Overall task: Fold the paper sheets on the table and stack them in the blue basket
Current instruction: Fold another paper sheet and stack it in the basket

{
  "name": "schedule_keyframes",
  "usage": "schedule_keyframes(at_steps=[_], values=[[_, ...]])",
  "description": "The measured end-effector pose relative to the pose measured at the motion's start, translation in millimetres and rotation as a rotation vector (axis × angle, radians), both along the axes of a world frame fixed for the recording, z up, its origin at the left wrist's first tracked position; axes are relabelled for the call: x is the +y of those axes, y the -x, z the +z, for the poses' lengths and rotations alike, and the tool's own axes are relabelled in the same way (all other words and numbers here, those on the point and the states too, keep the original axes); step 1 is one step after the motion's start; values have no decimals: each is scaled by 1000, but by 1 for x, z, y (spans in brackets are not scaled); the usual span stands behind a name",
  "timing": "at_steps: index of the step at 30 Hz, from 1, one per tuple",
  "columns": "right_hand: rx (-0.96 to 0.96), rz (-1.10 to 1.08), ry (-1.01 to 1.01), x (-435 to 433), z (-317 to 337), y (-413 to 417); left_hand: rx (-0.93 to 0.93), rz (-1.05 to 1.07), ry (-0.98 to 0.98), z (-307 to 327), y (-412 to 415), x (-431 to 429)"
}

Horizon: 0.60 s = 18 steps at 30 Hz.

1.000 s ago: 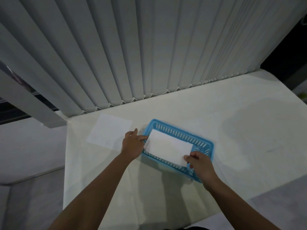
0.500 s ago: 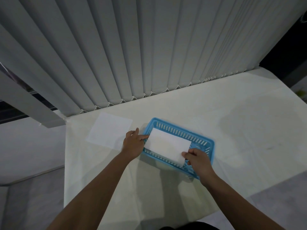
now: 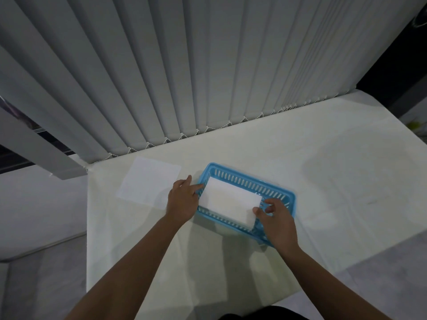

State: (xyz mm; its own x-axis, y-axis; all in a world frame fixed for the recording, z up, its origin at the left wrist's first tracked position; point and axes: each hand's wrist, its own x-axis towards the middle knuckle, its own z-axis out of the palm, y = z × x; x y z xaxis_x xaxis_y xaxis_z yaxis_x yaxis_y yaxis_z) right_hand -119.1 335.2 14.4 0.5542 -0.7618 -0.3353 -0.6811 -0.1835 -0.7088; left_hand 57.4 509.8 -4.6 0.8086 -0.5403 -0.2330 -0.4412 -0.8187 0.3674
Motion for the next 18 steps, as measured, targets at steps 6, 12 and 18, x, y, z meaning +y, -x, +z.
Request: schedule_keyframes(at_steps=[6, 12, 18], values=[[157, 588, 529, 14, -14, -11, -238, -258, 85, 0, 26, -20], [326, 737, 514, 9, -39, -15, -170, -442, -121, -18, 30, -27], [331, 699, 506, 3, -42, -15, -154, -412, -128, -19, 28, -27]])
